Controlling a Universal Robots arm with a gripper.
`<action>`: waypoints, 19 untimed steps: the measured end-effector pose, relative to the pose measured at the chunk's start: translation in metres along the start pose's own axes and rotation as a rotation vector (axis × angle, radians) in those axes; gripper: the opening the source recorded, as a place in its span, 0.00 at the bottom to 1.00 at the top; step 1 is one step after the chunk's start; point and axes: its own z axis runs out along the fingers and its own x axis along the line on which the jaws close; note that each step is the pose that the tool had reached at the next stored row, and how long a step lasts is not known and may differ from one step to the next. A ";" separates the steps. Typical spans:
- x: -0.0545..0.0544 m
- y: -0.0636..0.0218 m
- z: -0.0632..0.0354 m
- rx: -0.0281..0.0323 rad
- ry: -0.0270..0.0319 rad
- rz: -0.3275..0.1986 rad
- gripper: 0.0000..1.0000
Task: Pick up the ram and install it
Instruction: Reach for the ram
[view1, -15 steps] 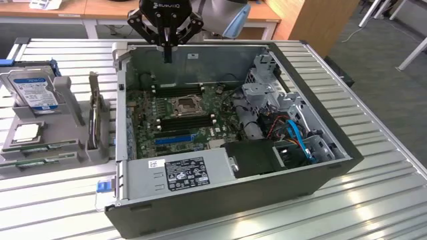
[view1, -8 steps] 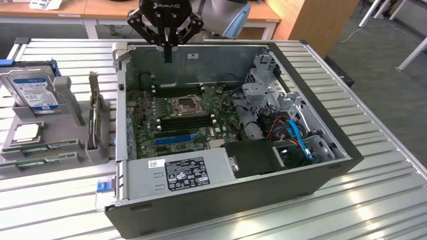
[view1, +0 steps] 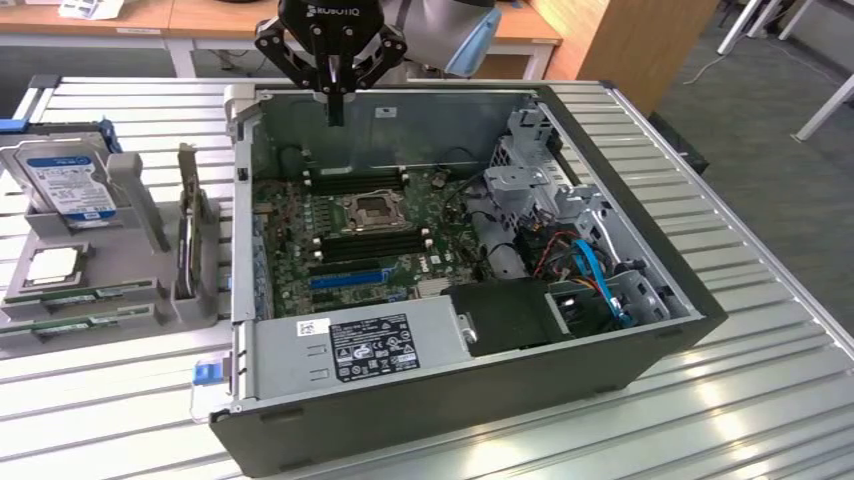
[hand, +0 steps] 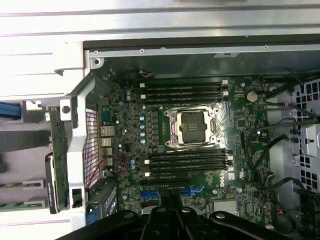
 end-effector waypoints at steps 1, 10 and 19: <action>0.000 0.0000 0.0000 0.0000 0.0000 0.000 0.10; 0.001 -0.0001 0.0001 -0.0002 -0.0002 0.000 0.10; 0.010 -0.0008 -0.0003 0.0000 0.0000 0.000 0.10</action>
